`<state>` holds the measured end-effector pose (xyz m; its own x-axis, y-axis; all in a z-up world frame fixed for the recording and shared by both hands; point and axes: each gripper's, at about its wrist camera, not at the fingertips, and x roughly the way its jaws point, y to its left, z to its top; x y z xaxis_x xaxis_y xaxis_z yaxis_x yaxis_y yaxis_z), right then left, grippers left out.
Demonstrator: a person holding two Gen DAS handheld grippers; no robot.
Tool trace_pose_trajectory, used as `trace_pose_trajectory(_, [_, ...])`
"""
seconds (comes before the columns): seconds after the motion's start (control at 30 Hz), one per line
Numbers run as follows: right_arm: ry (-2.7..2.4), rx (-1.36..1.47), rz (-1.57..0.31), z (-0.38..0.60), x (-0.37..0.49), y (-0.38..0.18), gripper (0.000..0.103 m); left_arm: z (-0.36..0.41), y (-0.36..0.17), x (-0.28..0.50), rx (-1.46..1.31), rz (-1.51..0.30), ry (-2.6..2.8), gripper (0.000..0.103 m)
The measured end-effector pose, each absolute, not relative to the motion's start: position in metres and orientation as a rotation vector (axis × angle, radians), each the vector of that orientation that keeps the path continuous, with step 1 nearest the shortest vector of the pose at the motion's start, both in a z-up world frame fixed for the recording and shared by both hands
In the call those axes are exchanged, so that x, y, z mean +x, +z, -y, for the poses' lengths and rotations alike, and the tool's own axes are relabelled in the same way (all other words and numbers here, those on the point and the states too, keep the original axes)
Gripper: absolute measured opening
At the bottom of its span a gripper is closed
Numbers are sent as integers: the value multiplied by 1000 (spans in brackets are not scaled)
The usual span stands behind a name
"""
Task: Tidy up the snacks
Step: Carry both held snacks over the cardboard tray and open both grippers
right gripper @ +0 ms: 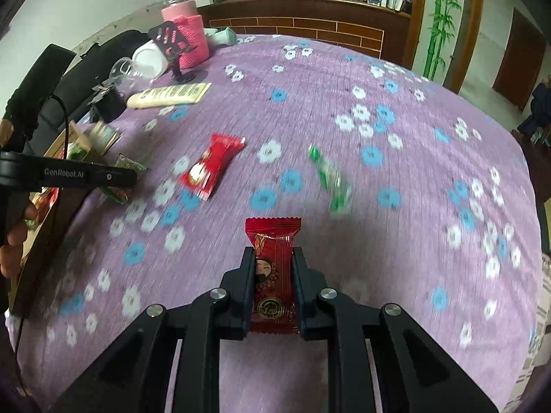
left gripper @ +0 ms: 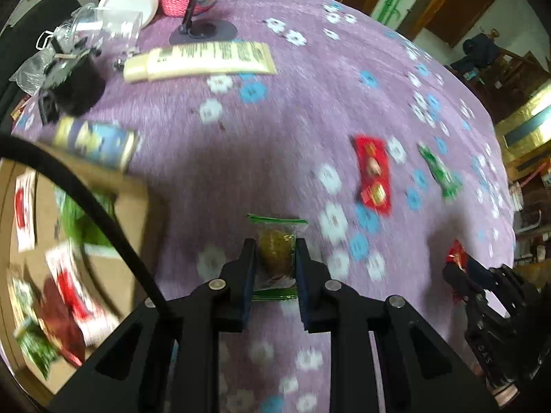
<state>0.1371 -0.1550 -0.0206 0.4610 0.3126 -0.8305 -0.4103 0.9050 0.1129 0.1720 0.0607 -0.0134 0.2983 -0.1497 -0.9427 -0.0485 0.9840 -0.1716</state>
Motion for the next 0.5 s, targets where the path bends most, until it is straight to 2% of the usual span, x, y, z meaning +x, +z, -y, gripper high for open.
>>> trace_pose_trajectory(0.5, [397, -4, -1027, 180, 34, -34, 19, -25, -21, 24, -85, -1239, -236, 23])
